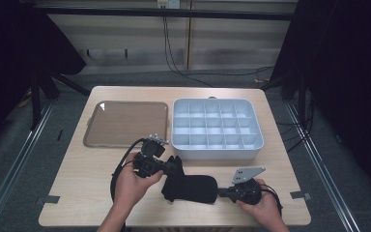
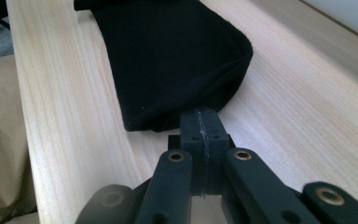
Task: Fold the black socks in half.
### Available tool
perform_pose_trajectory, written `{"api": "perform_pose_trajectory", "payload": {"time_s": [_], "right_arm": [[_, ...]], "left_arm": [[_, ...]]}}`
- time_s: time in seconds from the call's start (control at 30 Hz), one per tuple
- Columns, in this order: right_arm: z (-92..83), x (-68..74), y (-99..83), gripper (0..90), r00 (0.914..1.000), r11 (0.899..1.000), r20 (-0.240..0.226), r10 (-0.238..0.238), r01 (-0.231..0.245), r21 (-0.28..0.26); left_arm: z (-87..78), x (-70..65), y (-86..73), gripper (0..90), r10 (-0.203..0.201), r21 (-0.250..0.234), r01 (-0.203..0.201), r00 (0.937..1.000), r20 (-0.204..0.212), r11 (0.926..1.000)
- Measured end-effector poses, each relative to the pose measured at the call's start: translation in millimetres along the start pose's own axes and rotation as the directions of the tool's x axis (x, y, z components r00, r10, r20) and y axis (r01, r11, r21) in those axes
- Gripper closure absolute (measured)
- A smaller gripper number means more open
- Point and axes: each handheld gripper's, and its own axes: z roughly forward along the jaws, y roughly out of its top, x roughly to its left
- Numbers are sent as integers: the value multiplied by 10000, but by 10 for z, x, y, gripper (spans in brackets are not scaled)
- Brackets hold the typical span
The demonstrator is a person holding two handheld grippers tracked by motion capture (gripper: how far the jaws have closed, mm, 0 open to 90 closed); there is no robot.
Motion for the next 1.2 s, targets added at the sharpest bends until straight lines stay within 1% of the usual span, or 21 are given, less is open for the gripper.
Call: {"api": "perform_pose_trajectory", "payload": {"time_s": [0.27,0.4,0.47,0.57,0.73,0.8,0.9,0.93,1.07,1.1,1.2], "right_arm": [[30,23,24,900,10000,10000,-8,-93,93,-4],[39,29,27,900,10000,10000,-27,2,-2,-23],[42,31,31,900,10000,10000,-23,11,-11,-13],[49,32,36,900,10000,10000,-20,15,-15,-44],[50,25,34,900,10000,10000,-47,-9,9,-67],[52,22,32,900,9999,9999,-91,50,-50,-88],[55,20,34,900,9999,9999,-105,42,-43,-91],[55,21,34,900,9999,9999,-99,47,-48,-98],[56,31,37,900,10000,10000,-73,56,-56,-69],[57,34,38,900,10000,10000,-53,-34,33,-67],[61,33,41,900,10000,10000,-69,-27,26,-71]], "left_arm": [[46,-69,20,842,166,127,-168,9998,119,9998],[72,-103,33,842,250,186,-253,9996,163,9995],[93,-116,39,842,263,219,-268,9993,259,9994],[118,-123,43,842,325,307,-333,9991,262,9990],[143,-128,50,842,344,330,-353,9990,278,9988],[147,-130,56,842,358,369,-368,9990,251,9986],[167,-132,57,842,344,351,-355,9989,333,9988],[177,-133,58,841,341,418,-355,9989,324,9985],[206,-152,62,842,333,408,-345,9990,306,9986],[212,-154,63,842,335,416,-348,9989,316,9985],[237,-162,67,842,276,463,-299,9984,496,9985]]}}
